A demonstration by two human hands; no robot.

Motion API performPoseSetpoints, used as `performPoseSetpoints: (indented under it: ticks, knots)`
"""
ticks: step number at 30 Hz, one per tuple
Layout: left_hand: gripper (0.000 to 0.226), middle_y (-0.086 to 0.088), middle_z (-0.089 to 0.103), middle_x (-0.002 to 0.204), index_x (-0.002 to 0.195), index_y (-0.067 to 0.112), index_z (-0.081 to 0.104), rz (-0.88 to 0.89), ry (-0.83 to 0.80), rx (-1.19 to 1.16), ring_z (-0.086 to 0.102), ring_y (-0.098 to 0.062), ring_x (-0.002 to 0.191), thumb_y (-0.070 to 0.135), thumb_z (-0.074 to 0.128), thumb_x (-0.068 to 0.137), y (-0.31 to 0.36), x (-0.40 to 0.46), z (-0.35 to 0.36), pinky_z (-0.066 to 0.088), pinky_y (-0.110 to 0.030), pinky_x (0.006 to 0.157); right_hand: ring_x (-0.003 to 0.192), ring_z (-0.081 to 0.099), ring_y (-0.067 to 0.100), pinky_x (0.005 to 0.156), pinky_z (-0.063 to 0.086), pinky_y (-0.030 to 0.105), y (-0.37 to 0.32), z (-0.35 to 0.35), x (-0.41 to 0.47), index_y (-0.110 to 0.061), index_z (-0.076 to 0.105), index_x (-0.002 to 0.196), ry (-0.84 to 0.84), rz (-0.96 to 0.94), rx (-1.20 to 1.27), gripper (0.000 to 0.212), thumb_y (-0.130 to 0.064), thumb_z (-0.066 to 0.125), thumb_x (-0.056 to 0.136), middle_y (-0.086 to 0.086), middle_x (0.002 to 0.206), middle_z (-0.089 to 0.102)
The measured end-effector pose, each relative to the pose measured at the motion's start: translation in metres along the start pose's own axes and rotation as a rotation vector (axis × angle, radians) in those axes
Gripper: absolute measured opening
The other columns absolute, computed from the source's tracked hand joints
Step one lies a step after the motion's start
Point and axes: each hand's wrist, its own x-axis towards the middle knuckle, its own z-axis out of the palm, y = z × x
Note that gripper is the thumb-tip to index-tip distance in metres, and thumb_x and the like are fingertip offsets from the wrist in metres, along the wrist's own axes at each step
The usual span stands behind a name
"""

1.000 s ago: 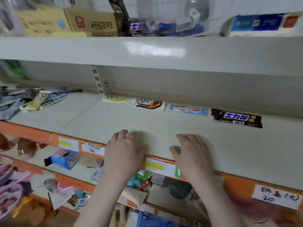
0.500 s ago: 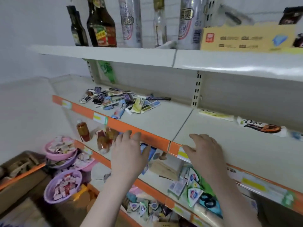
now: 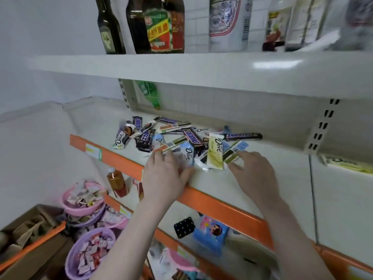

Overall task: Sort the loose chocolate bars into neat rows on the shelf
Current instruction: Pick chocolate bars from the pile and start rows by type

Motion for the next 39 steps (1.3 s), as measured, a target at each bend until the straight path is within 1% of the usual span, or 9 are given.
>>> performPoseSetpoints:
  ticks: [3, 7, 14, 18, 24, 32, 34, 36, 39]
  knots:
    - [0.096, -0.018, 0.036, 0.145, 0.141, 0.006, 0.031, 0.032, -0.097, 0.036, 0.028, -0.032, 0.137, 0.078, 0.029, 0.076, -0.011, 0.027, 0.011, 0.024, -0.04, 0.113, 0.1, 0.053, 0.029, 0.085, 0.043, 0.038, -0.015, 0.015, 0.023, -0.014, 0.057, 0.117, -0.072, 0.05, -0.009, 0.037, -0.036, 0.05, 0.088, 0.013, 0.109, 0.06]
    - [0.11, -0.022, 0.026, 0.151, 0.145, 0.007, 0.024, 0.07, -0.163, 0.026, 0.019, -0.035, 0.142, 0.085, 0.027, 0.069, -0.021, 0.054, 0.025, 0.014, -0.044, 0.117, 0.106, 0.05, 0.032, 0.087, 0.042, 0.039, -0.028, 0.032, 0.039, -0.012, 0.049, 0.122, -0.137, 0.099, -0.049, 0.043, -0.041, 0.046, 0.089, 0.016, 0.115, 0.056]
    - [0.127, -0.025, 0.017, 0.153, 0.148, 0.006, 0.009, 0.145, -0.37, -0.007, 0.015, -0.039, 0.142, 0.093, 0.026, 0.057, -0.034, 0.088, 0.034, 0.012, -0.048, 0.117, 0.117, 0.045, 0.033, 0.095, 0.043, 0.042, -0.045, 0.052, 0.051, -0.01, 0.042, 0.126, -0.177, 0.232, -0.122, 0.063, -0.057, 0.046, 0.084, 0.017, 0.126, 0.05]
    - [0.117, -0.022, 0.021, 0.151, 0.149, 0.009, 0.006, 0.201, -0.448, -0.02, 0.02, -0.039, 0.138, 0.085, 0.041, 0.067, -0.031, 0.096, 0.032, 0.021, -0.048, 0.112, 0.118, 0.044, 0.033, 0.094, 0.04, 0.042, -0.048, 0.056, 0.053, -0.012, 0.042, 0.13, -0.136, 0.269, -0.125, 0.061, -0.052, 0.049, 0.085, 0.014, 0.129, 0.05]
    - [0.082, -0.02, 0.042, 0.127, 0.133, 0.004, 0.03, 0.249, -0.393, 0.074, 0.039, -0.038, 0.118, 0.057, 0.05, 0.074, -0.011, 0.089, 0.027, 0.035, -0.047, 0.098, 0.109, 0.047, 0.035, 0.09, 0.039, 0.038, -0.036, 0.051, 0.043, -0.013, 0.048, 0.129, -0.036, 0.284, -0.095, 0.05, -0.027, 0.06, 0.083, 0.017, 0.122, 0.054]
    - [0.062, -0.017, 0.041, 0.123, 0.13, 0.002, 0.032, 0.255, -0.35, 0.129, 0.043, -0.029, 0.111, 0.032, 0.058, 0.081, 0.001, 0.08, 0.026, 0.039, -0.034, 0.087, 0.104, 0.048, 0.03, 0.077, 0.036, 0.032, -0.024, 0.045, 0.033, -0.011, 0.053, 0.119, -0.071, 0.375, 0.054, 0.055, -0.036, 0.069, 0.073, 0.014, 0.1, 0.06]
    - [0.061, -0.015, 0.043, 0.122, 0.127, 0.005, 0.036, 0.273, -0.363, 0.102, 0.045, -0.029, 0.109, 0.037, 0.058, 0.081, 0.0, 0.082, 0.024, 0.037, -0.034, 0.083, 0.104, 0.048, 0.029, 0.079, 0.037, 0.032, -0.023, 0.044, 0.03, -0.012, 0.053, 0.12, -0.074, 0.372, 0.067, 0.057, -0.038, 0.068, 0.073, 0.014, 0.1, 0.061]
    - [0.069, -0.013, 0.045, 0.121, 0.126, 0.007, 0.037, 0.281, -0.415, 0.024, 0.046, -0.029, 0.11, 0.053, 0.057, 0.077, -0.001, 0.086, 0.022, 0.035, -0.036, 0.078, 0.102, 0.051, 0.031, 0.08, 0.039, 0.032, -0.023, 0.042, 0.027, -0.012, 0.054, 0.12, -0.058, 0.367, 0.088, 0.056, -0.038, 0.07, 0.072, 0.014, 0.105, 0.056]
    - [0.084, -0.013, 0.049, 0.119, 0.123, 0.008, 0.041, 0.184, -0.442, -0.18, 0.048, -0.03, 0.109, 0.075, 0.047, 0.073, 0.001, 0.09, 0.02, 0.033, -0.035, 0.075, 0.1, 0.052, 0.03, 0.076, 0.036, 0.029, -0.023, 0.041, 0.025, -0.012, 0.056, 0.116, -0.049, 0.345, 0.097, 0.052, -0.036, 0.071, 0.072, 0.013, 0.104, 0.054]
